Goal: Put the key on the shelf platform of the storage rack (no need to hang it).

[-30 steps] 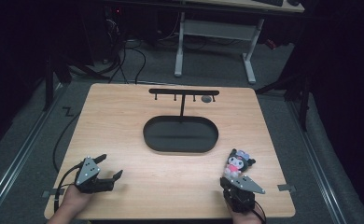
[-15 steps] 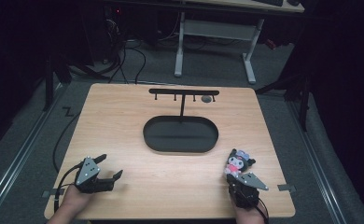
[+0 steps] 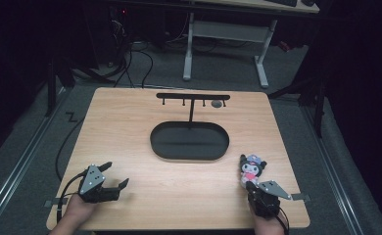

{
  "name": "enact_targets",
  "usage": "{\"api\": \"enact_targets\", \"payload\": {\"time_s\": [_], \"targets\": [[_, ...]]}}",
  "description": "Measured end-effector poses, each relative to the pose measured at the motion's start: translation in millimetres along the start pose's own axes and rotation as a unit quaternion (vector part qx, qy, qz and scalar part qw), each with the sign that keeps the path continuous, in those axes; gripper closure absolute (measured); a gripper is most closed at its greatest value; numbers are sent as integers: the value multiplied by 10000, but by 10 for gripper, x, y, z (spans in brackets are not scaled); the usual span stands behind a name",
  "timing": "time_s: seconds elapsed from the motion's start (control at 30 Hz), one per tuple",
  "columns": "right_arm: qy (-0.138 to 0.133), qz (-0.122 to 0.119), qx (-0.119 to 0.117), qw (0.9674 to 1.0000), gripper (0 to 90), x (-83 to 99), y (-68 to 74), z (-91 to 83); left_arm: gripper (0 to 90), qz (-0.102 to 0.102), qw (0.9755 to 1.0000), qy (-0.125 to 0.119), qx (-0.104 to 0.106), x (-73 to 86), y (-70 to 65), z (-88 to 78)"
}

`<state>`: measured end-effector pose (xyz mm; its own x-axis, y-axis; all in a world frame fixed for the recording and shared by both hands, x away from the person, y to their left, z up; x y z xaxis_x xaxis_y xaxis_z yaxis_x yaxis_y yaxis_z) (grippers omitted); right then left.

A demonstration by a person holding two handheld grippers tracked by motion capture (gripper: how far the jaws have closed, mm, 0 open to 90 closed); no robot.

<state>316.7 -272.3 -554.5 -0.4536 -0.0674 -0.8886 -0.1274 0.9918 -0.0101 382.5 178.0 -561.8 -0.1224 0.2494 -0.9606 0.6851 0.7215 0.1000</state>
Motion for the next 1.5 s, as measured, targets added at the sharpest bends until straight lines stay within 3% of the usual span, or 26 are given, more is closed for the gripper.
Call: {"api": "enact_targets", "payload": {"time_s": [0.3,0.47,0.53,0.6,0.73,0.83,0.93,1.0,1.17,1.27,1.37,1.4,1.43,1.47,1.5], "targets": [[5,263,272,9993,871,23,-285,-53,155,-2,10000,-1,0,0,1,0],[-67,228,304,9993,871,-15,-302,-80,154,-8,10000,-4,-4,0,2,1],[-146,221,250,9993,871,-57,-253,-103,155,-7,10000,-4,-5,0,2,2],[-263,154,42,9995,871,-117,-115,-125,155,-8,10000,-5,-5,-1,2,2],[-260,-39,-120,9996,867,-137,38,-110,155,-2,10000,-2,-4,-1,1,1],[-117,-169,-344,9992,857,-95,184,-44,155,-1,10000,-1,-5,0,1,1],[-55,-235,-420,9988,846,-76,232,-14,154,0,10000,4,-5,0,0,1],[69,-311,-587,9978,787,-40,305,22,154,5,10000,7,2,1,-2,-1],[162,-390,-684,9968,758,-3,372,66,155,-6,10000,4,-1,0,1,1],[173,-454,-789,9957,680,0,433,99,154,6,10000,13,8,2,-1,-2],[344,-572,-1021,9925,565,34,559,141,155,16,10000,-15,0,-1,-5,-3],[344,-572,-1021,9925,565,34,559,141,155,16,10000,-15,0,-1,-5,-3],[352,-652,-1008,9921,459,22,606,161,154,18,10000,-23,5,-1,-5,-7],[352,-652,-1008,9921,459,22,606,161,155,18,10000,-23,5,-1,-5,-7],[376,-647,-1050,9917,394,-3,657,181,155,16,10000,-20,10,-2,-4,-10]]}}
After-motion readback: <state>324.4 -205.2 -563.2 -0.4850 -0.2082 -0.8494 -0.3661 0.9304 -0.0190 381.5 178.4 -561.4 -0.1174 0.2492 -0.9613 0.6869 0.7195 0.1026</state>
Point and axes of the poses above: each handheld gripper's, and its own axes: z roughly forward along the jaws, x roughly out of its underside, y roughly to its left, the point moved 8 cm from there along z, roughly forward along the jaws, and after that the axes turned 10 degrees about -y, right-handed, at the moved point
